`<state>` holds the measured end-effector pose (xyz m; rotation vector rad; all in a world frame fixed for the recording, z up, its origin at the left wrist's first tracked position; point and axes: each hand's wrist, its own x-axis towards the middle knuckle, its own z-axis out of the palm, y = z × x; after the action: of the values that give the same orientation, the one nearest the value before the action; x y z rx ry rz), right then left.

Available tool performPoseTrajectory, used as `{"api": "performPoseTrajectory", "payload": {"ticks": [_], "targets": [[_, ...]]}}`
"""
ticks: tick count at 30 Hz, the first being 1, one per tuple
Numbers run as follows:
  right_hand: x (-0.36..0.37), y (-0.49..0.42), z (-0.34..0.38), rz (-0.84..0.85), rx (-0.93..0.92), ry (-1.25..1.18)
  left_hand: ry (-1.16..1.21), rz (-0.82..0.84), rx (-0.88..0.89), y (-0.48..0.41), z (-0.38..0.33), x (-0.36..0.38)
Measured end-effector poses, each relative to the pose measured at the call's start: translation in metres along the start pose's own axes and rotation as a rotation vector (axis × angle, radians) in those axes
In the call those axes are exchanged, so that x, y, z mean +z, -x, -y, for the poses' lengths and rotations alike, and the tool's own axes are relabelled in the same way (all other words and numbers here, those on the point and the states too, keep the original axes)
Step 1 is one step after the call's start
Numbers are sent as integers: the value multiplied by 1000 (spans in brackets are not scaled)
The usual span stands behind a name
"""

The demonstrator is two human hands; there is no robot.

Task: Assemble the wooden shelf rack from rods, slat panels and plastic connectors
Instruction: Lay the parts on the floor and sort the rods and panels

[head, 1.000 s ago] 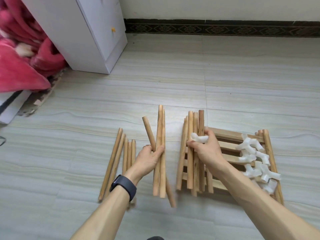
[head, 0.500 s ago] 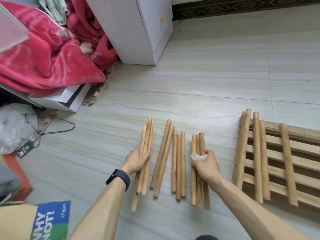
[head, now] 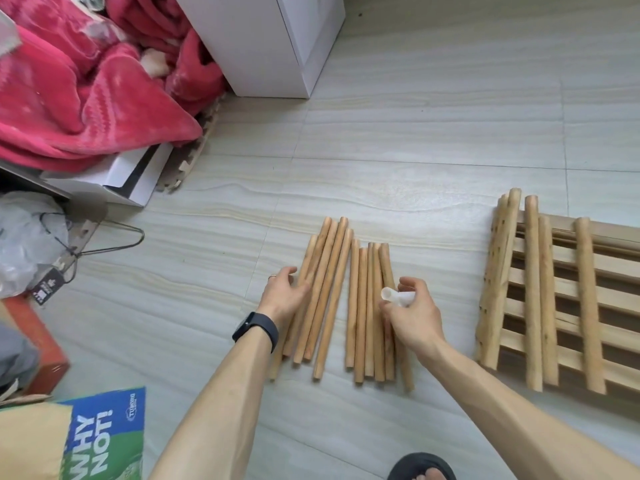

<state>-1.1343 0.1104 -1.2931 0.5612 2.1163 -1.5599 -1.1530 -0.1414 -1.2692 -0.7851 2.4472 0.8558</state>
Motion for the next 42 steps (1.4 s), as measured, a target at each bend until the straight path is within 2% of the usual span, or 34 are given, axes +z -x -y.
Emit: {"api": "performPoseTrajectory", "payload": {"ticks": [4, 7, 10, 11, 13, 15, 16, 20, 23, 25, 28, 30, 32, 35, 37, 39, 42], "targets": [[-2, 8, 0, -52, 16, -44, 226, -38, -31, 11, 1, 7], [-9, 17, -1, -79, 20, -34, 336, -184, -34, 35, 5, 16], [-12, 38, -8, -56, -104, 70, 443, -247, 68, 75, 7, 34], [-11, 46, -12, -23, -171, 134, 499, -198, 98, 88, 8, 41], [-3, 66, -24, 117, -279, 310, 636, 28, 117, 116, 13, 53], [8, 83, -37, 298, -330, 489, 638, 304, 66, 139, 23, 63], [13, 89, -43, 364, -338, 543, 612, 383, 35, 147, 31, 66], [20, 102, -53, 538, -281, 559, 627, 349, -110, 160, 68, 64], [17, 107, -54, 524, -268, 592, 684, 237, -195, 164, 95, 58], [16, 110, -54, 526, -271, 631, 639, 183, -242, 168, 107, 60], [21, 116, -50, 607, -260, 624, 572, 190, -278, 178, 114, 72], [22, 119, -48, 605, -286, 623, 496, 131, -245, 186, 114, 80], [16, 118, -50, 494, -337, 632, 348, 58, -172, 193, 114, 88], [-5, 120, -63, 143, -451, 631, 173, 13, -112, 201, 104, 96], [-24, 119, -74, -41, -496, 713, -39, 14, -45, 202, 97, 101], [-41, 117, -83, -6, -404, 778, -154, -6, -20, 201, 94, 102], [-53, 115, -85, 267, -248, 785, -227, -30, -75, 197, 94, 95]]}}
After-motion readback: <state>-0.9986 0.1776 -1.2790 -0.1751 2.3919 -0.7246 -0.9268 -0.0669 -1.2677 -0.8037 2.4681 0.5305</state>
